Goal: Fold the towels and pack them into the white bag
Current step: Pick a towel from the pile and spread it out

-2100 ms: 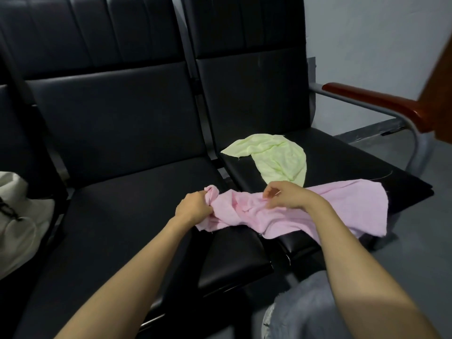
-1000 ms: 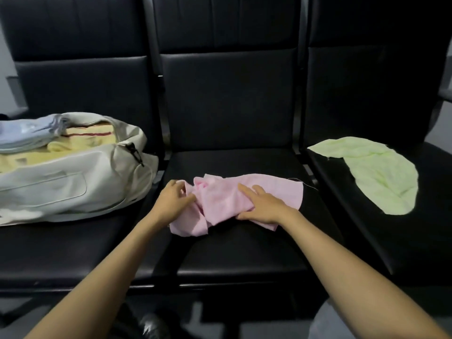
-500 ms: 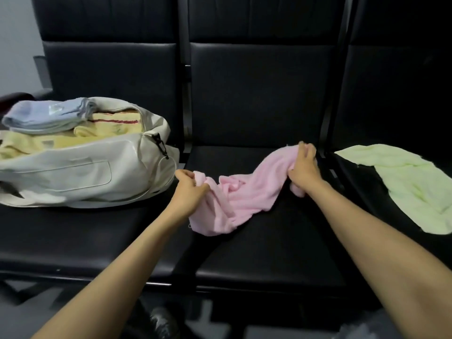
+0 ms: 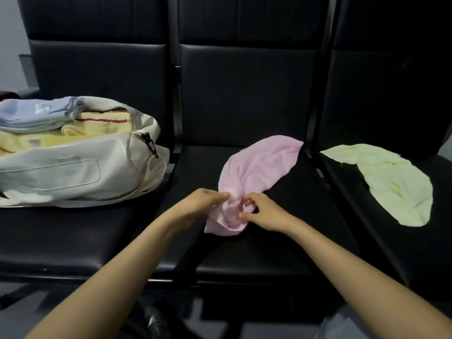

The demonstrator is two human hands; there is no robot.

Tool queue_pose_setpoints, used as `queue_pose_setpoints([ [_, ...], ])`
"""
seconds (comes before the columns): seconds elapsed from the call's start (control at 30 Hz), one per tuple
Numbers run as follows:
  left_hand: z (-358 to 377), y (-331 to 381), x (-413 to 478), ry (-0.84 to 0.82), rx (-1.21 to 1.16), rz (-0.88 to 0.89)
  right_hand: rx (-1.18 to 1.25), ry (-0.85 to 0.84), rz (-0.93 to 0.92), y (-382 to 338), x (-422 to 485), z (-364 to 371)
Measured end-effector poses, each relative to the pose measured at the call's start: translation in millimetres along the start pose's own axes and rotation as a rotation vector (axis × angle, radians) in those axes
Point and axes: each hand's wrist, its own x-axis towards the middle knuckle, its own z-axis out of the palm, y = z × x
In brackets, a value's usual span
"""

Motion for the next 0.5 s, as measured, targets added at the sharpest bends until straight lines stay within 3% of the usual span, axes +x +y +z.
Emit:
queue_pose_setpoints([
  [0.13, 9.9, 1.7, 4.6, 0.061, -0.435, 0.025, 0.058, 0.147, 0.113, 1.4, -4.3, 8.4],
  [0.2, 10.7, 7.2, 1.8, -0.043, -0.711, 0.062, 0.341, 0.224, 0.198, -2.6, -2.8, 12.3],
  [0.27, 10.9, 12.5, -1.9, -0.129, -0.900, 0.053, 0.764, 0.185, 0.303, -8.6, -0.7, 11.7],
  [0.37, 16.5, 15.4, -5.9, -0.131, -0.954, 0.012, 1.179, -0.025, 0.442, -18.9, -5.2, 3.5],
  [0.5, 21.2, 12.2, -5.6, -0.024, -0.938, -0.009, 1.229, -0.083, 0.407, -18.7, -4.3, -1.3],
])
